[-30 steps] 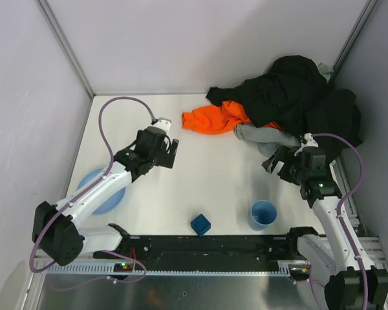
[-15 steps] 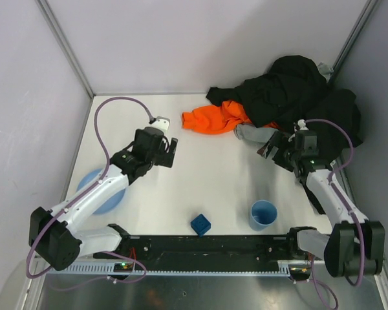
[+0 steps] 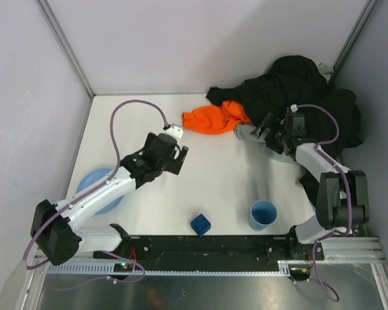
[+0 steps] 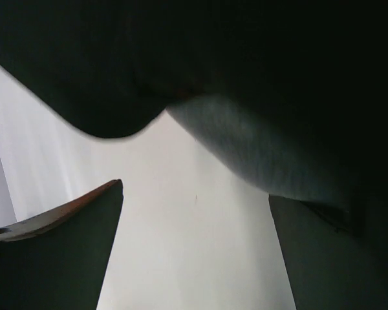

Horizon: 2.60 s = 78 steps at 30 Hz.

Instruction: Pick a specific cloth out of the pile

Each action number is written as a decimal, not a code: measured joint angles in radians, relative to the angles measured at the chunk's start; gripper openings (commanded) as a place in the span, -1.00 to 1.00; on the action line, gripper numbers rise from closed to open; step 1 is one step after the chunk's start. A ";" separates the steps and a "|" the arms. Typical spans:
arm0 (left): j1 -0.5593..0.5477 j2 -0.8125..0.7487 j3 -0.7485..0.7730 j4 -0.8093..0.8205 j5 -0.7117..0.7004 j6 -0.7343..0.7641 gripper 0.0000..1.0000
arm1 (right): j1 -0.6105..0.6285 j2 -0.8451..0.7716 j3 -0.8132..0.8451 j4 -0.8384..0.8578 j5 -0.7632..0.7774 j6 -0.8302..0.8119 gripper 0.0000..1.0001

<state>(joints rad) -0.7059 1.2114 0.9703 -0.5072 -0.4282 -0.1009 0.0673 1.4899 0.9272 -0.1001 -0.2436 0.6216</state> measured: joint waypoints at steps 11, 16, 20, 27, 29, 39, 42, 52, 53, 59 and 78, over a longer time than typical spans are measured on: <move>-0.055 0.060 -0.003 0.000 -0.114 0.024 0.99 | -0.033 0.233 0.197 0.014 0.009 0.032 -0.25; -0.056 0.060 -0.003 0.000 -0.131 0.024 0.99 | -0.066 0.259 0.244 -0.006 -0.025 0.018 -0.96; -0.056 0.060 -0.003 0.000 -0.145 0.024 0.99 | -0.098 0.279 0.367 -0.094 -0.044 -0.009 -1.00; -0.056 0.060 -0.003 0.000 -0.156 0.024 0.99 | -0.140 0.351 0.736 -0.306 -0.023 -0.105 -1.00; -0.056 0.060 -0.003 0.000 -0.161 0.024 0.99 | -0.159 0.373 0.840 -0.357 -0.014 -0.128 -1.00; -0.056 0.060 -0.003 0.000 -0.171 0.024 0.99 | -0.264 0.431 1.097 -0.484 0.030 -0.175 -1.00; -0.056 0.060 -0.003 0.000 -0.171 0.024 0.99 | -0.270 0.431 1.082 -0.485 0.037 -0.187 -0.99; -0.056 0.058 -0.003 0.000 -0.171 0.023 0.99 | -0.264 0.469 0.871 -0.389 0.091 -0.220 -0.85; -0.056 0.058 -0.003 0.000 -0.171 0.023 0.99 | -0.264 0.500 0.891 -0.402 0.097 -0.223 -0.83; -0.056 0.055 -0.003 0.000 -0.171 0.022 0.99 | -0.266 0.711 1.078 -0.529 0.090 -0.229 -0.57; -0.056 0.006 -0.003 0.000 -0.170 0.011 0.99 | -0.164 0.193 0.483 -0.456 0.178 -0.287 0.99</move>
<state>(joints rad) -0.7620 1.2175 0.9668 -0.5076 -0.5980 -0.0902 -0.0963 1.6825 1.4097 -0.5560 -0.0658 0.3347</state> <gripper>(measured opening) 0.996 0.991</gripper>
